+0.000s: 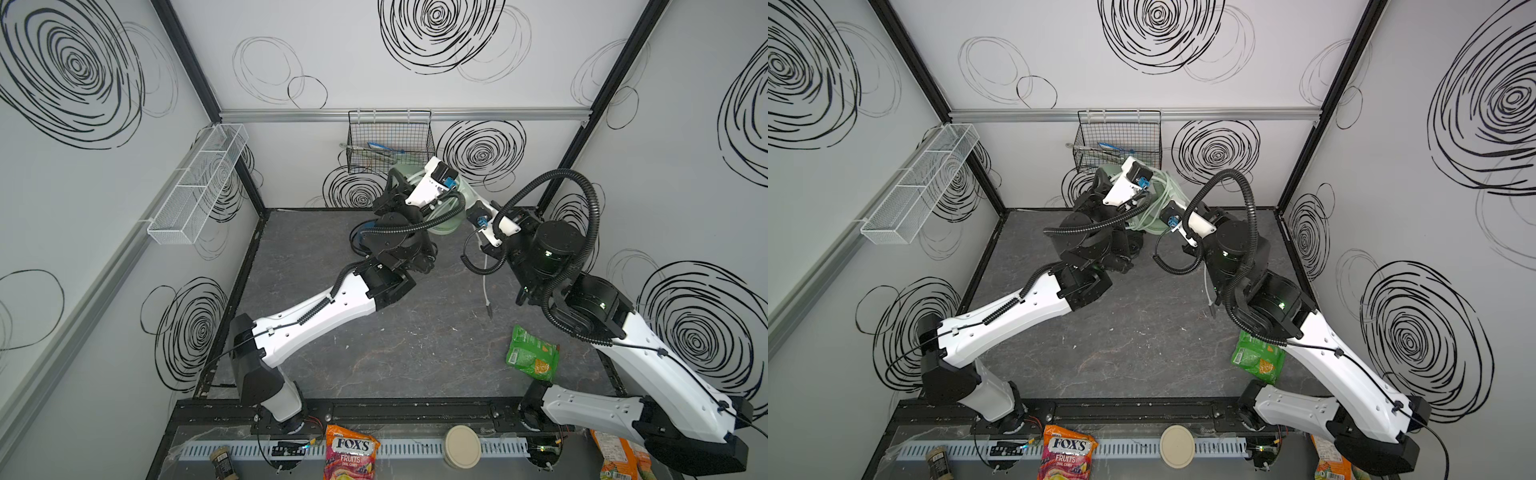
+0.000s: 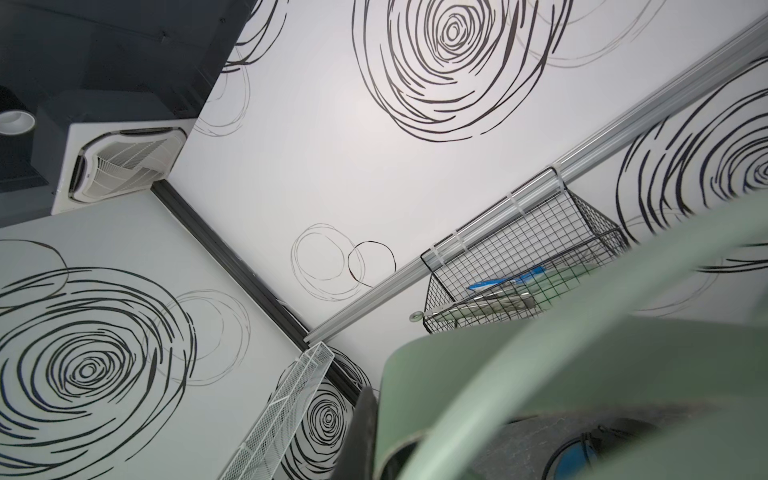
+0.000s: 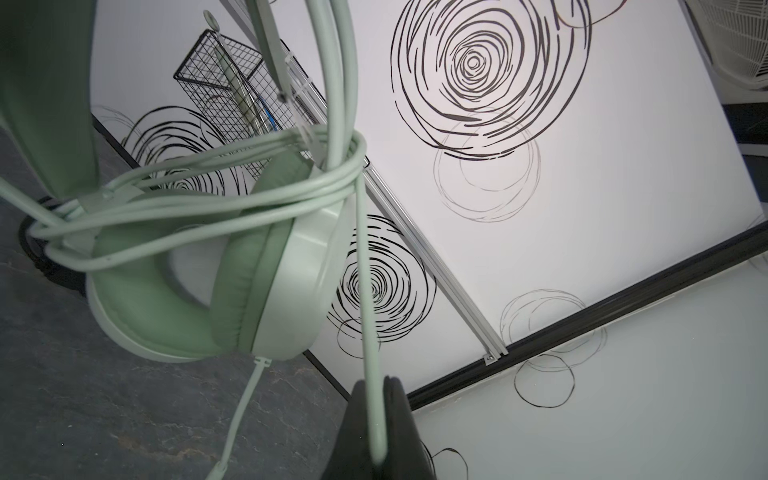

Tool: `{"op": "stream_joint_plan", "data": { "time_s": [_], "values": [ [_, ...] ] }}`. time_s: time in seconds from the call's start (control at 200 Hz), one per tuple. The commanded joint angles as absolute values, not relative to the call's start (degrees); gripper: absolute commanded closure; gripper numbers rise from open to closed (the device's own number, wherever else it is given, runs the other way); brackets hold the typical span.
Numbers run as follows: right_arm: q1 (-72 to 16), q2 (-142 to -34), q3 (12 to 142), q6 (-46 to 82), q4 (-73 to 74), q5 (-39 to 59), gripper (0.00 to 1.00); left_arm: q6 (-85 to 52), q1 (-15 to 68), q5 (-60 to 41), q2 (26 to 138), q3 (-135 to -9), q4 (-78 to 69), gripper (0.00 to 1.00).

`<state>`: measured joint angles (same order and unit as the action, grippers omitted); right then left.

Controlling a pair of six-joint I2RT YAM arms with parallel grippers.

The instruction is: Wrap the headphones

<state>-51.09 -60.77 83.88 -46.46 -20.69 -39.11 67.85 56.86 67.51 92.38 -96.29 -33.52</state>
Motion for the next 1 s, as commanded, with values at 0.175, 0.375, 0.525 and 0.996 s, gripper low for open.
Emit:
{"op": "stream_joint_plan", "data": {
  "time_s": [0.175, 0.375, 0.525, 0.996],
  "values": [
    [-54.45, -54.95, 86.67, -21.33, -21.83, -31.26, 1.00, 46.30, 54.23, 68.27, 93.57, -108.06, -22.92, 1.00],
    [-54.77, -51.66, 82.85, -12.84, -21.37, -26.32, 1.00, 23.91, 54.15, 64.41, 95.90, -117.84, -1.25, 1.00],
    [-54.96, -48.54, 77.44, -9.07, -15.56, -21.14, 1.00, 13.19, 54.79, 61.76, 98.11, -125.03, 10.25, 1.00],
    [-55.83, -46.86, 70.39, -7.07, -10.96, -14.68, 0.58, -1.82, 55.68, 55.51, 98.10, -130.42, 26.45, 1.00]
  ]
}}
